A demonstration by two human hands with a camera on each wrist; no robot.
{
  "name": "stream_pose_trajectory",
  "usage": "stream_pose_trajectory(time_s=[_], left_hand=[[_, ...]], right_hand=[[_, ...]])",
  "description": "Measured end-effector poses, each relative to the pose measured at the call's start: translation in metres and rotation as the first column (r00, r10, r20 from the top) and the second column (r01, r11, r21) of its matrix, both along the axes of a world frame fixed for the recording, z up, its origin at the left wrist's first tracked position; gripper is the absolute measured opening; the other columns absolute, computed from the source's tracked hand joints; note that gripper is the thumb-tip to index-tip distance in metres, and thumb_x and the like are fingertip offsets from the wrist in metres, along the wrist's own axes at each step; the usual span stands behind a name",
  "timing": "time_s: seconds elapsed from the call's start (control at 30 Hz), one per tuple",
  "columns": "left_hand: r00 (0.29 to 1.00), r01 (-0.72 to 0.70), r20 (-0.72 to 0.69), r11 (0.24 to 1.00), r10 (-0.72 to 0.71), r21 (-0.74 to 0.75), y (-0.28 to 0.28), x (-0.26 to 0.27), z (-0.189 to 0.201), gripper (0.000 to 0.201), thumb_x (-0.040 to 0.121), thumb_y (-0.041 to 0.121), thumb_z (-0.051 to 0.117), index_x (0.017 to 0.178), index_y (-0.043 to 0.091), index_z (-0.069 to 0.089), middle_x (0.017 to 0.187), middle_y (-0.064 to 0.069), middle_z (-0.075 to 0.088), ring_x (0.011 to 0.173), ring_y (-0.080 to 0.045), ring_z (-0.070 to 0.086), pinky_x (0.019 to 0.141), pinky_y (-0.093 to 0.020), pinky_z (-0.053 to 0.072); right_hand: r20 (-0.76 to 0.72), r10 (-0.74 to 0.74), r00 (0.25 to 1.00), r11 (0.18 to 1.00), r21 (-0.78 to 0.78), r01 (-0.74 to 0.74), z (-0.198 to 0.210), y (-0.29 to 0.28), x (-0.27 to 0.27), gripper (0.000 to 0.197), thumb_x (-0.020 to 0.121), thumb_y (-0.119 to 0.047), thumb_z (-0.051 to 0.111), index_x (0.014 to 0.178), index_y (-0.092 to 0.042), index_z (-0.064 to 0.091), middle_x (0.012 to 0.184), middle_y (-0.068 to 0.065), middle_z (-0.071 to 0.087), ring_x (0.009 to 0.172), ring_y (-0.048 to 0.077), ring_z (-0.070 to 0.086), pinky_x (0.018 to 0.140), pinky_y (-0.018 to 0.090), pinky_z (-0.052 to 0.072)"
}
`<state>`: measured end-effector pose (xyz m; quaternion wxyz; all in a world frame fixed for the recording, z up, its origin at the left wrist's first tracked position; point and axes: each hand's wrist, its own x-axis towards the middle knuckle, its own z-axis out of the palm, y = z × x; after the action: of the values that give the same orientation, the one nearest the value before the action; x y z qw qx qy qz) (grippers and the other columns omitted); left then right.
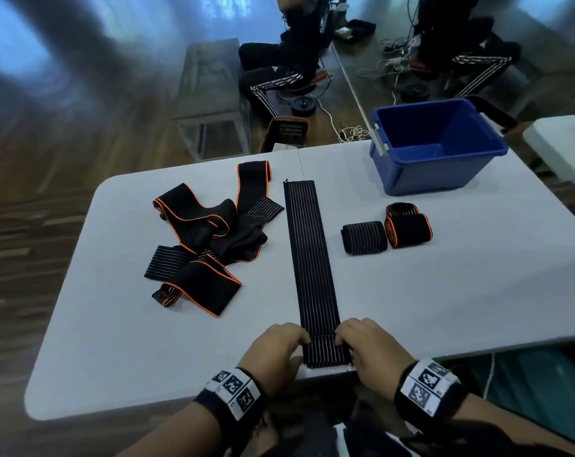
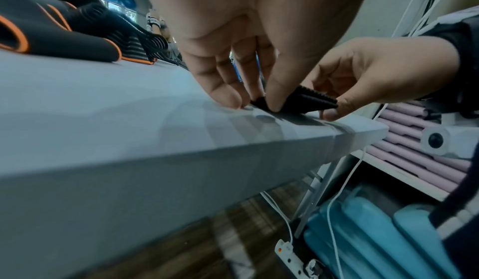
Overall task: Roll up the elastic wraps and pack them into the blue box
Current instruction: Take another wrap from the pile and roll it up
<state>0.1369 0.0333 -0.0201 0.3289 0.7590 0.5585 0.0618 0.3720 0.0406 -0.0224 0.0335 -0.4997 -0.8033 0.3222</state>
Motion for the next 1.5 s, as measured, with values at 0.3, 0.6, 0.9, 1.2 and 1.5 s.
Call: stream_pose_trajectory(time_s=[0.3,0.6,0.9,1.2,1.5], left_hand=[[0.869,-0.41,0.274,0.909,0.413,-0.07,0.025,-0.005,0.011,0.01,0.093,0.038,0.062,0.099,0.03,0.063,0.093,0.014,0.068,0.084,0.003,0.062,0.079,-0.019,0.05],[0.693,-0.519,0.401,0.8,0.6,-0.3,0.061,0.017,0.005,0.034,0.08,0.063,0.052,0.095,0.034,0.063,0.095,0.009,0.069,0.091,-0.014,0.069,0.088,-0.047,0.058],[0.64,-0.581,0.399,0.753,0.657,-0.309,0.073,0.02,0.007,0.018,0.092,0.043,0.057,0.093,0.027,0.064,0.089,0.002,0.069,0.082,-0.02,0.07,0.085,-0.05,0.058],[0.63,-0.619,0.4,0.741,0.666,-0.26,0.136,0.012,0.043,0.016,0.099,0.038,0.052,0.095,0.025,0.059,0.099,0.0,0.062,0.099,-0.031,0.067,0.08,-0.045,0.06],[0.633,-0.554,0.428,0.763,0.646,-0.333,0.255,0.009,0.046,0.034,0.099,0.049,0.043,0.086,0.02,0.055,0.082,-0.001,0.051,0.078,-0.019,0.053,0.083,-0.046,0.057]], right_hand=[[-0.258,-0.623,0.739,0.77,-0.372,0.519,0.001,0.049,0.0,0.033,0.089,0.0,0.048,0.1,-0.027,0.064,0.106,-0.005,0.066,0.099,0.016,0.064,0.093,0.039,0.054],[-0.231,-0.637,0.735,0.73,-0.488,0.479,-0.002,0.099,-0.022,0.038,0.086,0.003,0.052,0.116,-0.021,0.058,0.119,0.003,0.061,0.108,0.023,0.063,0.087,0.043,0.056],[-0.24,-0.519,0.821,0.808,-0.451,0.379,0.008,0.124,-0.022,0.039,0.086,0.003,0.052,0.119,-0.015,0.059,0.119,0.006,0.06,0.107,0.024,0.061,0.083,0.035,0.052],[-0.386,-0.593,0.707,0.777,-0.505,0.376,0.053,0.211,-0.029,0.023,0.089,0.004,0.052,0.093,-0.018,0.058,0.09,0.008,0.054,0.078,0.026,0.056,0.066,0.039,0.053],[-0.247,-0.739,0.627,0.637,-0.561,0.529,0.066,0.309,-0.059,0.017,0.091,-0.008,0.055,0.092,-0.025,0.054,0.1,0.005,0.06,0.1,0.029,0.067,0.075,0.036,0.06]])
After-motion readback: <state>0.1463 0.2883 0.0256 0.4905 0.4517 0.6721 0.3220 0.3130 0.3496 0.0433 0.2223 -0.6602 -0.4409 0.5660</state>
